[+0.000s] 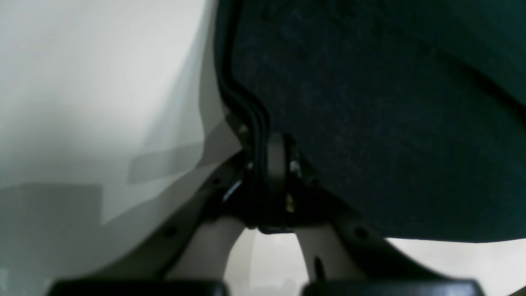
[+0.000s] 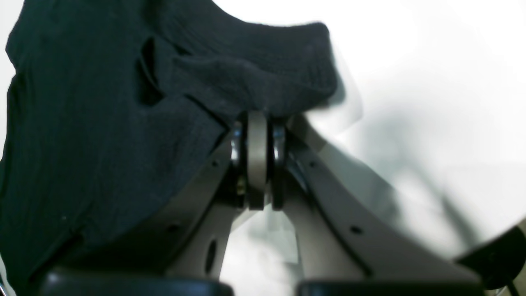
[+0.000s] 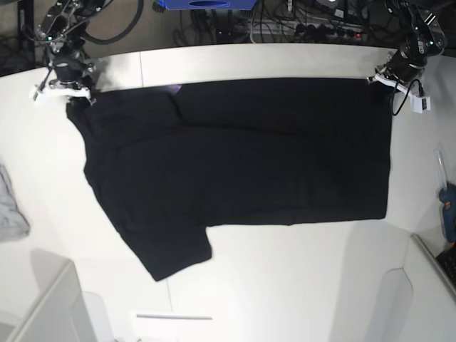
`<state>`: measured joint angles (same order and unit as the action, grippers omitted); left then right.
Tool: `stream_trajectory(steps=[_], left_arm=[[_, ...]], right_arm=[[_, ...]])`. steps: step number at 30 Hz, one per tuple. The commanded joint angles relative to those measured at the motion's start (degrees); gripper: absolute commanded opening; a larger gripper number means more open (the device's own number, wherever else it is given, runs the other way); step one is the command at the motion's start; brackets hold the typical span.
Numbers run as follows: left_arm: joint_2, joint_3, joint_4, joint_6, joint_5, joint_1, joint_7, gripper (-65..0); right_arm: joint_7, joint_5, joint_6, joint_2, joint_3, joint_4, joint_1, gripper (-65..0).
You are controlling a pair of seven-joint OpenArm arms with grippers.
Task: Fold the T-shirt properly
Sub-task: 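Raise both grippers away from the shirt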
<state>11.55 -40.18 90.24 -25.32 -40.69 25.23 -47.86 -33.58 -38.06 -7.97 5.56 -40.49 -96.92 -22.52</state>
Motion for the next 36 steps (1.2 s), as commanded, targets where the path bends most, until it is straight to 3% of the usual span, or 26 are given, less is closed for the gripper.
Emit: stream_trajectory(steps=[1,16,36], left_arm=[[0.8,-0.56,1.5,0.4,-0.24,0.74,0.78,-65.0],[0.8,-0.65,2.55,0.4,-0.06,6.37,1.04,-65.0],[0.8,-0.65,3.87,0.4,-0.06,10.33,1.13,-65.0]], right_arm=[[1.45,-0.22,-0.25,-0.42,-0.17,-1.41,-0.73,-65.0],[1.45,-0.22,-0.43,0.02,-0.08,-1.67,-7.5,-65.0],[1.45,-0.22,-0.52,0.02,0.01,-1.67,-9.52,-65.0]])
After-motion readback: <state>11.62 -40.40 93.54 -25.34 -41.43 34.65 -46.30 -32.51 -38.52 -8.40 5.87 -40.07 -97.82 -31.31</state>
